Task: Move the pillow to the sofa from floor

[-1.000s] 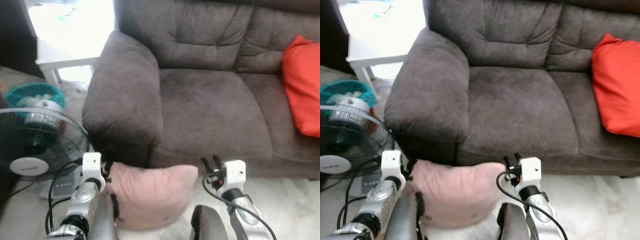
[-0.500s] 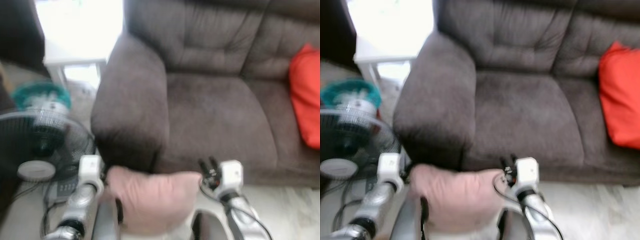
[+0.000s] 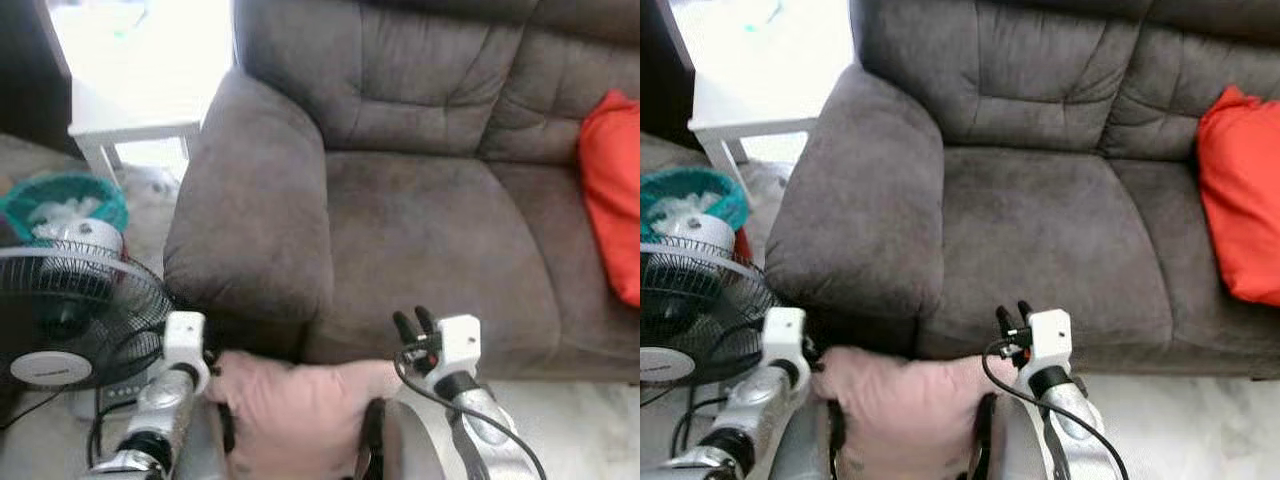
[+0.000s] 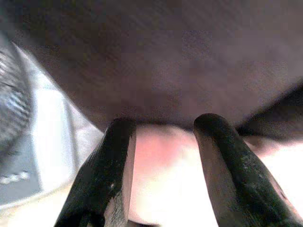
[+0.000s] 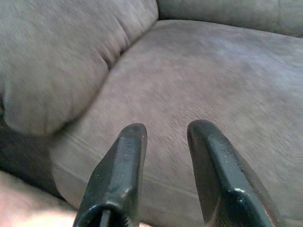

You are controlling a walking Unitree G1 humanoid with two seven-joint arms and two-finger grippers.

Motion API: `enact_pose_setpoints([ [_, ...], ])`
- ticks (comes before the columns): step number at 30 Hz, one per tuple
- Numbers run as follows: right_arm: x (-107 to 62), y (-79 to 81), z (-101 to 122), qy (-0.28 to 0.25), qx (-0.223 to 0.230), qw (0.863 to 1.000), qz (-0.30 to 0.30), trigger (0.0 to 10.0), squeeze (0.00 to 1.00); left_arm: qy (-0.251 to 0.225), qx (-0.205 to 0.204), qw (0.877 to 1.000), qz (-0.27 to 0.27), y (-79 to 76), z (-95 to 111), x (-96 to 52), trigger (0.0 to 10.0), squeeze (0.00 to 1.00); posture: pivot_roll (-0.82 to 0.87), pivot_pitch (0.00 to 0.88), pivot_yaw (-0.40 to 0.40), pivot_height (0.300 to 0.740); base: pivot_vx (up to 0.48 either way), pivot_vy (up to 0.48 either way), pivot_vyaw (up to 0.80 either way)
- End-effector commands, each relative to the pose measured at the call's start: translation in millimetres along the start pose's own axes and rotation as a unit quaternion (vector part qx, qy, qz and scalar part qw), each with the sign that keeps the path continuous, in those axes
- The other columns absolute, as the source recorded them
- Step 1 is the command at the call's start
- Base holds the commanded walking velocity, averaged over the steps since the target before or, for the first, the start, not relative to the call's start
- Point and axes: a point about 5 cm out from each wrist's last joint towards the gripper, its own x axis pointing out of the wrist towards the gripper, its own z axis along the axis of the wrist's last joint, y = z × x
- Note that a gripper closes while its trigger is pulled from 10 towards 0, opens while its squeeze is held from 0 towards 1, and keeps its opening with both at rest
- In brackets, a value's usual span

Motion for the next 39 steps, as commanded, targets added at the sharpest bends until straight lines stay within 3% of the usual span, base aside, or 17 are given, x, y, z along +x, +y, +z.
enact_pose_setpoints([
  [1, -3.5, -5.2, -3.0, 0.009, 0.001, 1.000, -0.008, 10.0, 0.00, 0.027, -0.001, 1.000, 0.003, 0.9, -11.5, -2.9, 10.0, 0.00, 0.05, 0.114, -0.136, 0.522, 0.000, 0.000, 0.00],
  [3, -4.3, -5.8, -2.8, 0.009, 0.000, 1.000, -0.007, 10.0, 0.00, 0.024, -0.009, 1.000, 0.010, 3.1, -10.4, -2.9, 10.0, 0.04, 0.05, 0.117, -0.138, 0.522, 0.000, 0.000, 0.00],
  [4, -4.7, -5.9, -2.7, 0.009, -0.001, 1.000, -0.007, 10.0, 0.00, 0.024, -0.013, 1.000, 0.014, 4.8, -9.9, -2.8, 10.0, 1.00, 0.05, 0.119, -0.138, 0.522, 0.000, 0.000, 0.00],
  [18, -11.3, -11.5, 6.8, 0.001, -0.010, 1.000, -0.003, 10.0, 0.00, 0.022, -0.038, 0.998, 0.039, 20.4, -0.4, -1.2, 10.0, 1.00, 0.01, 0.169, -0.168, 0.522, 0.000, 0.000, 0.00],
  [22, -10.5, -14.5, 14.4, -0.007, -0.007, 1.000, -0.005, 10.0, 0.00, 0.021, -0.073, 0.995, 0.057, 26.2, 0.9, -1.3, 10.0, 1.00, -0.01, 0.182, -0.182, 0.522, 0.000, 0.000, 0.00],
  [28, -16.2, -17.1, 17.6, -0.004, -0.013, 1.000, 0.001, 10.0, 0.00, 0.017, -0.084, 0.994, 0.072, 30.6, 1.5, -2.1, 10.0, 1.00, -0.03, 0.212, -0.213, 0.522, 0.000, 0.000, 0.00],
  [29, -17.3, -17.3, 18.0, -0.002, -0.014, 1.000, 0.002, 10.0, 0.00, 0.017, -0.091, 0.993, 0.075, 31.6, 1.4, -2.2, 10.0, 0.00, -0.03, 0.219, -0.220, 0.522, 0.000, 0.000, 0.00],
  [39, -32.4, -25.6, 23.2, 0.008, -0.027, 1.000, 0.011, 10.0, 0.00, 0.023, -0.086, 0.992, 0.093, 37.6, -3.5, -5.5, 10.0, 0.00, -0.07, 0.264, -0.270, 0.522, 0.000, 0.000, 0.00],
])
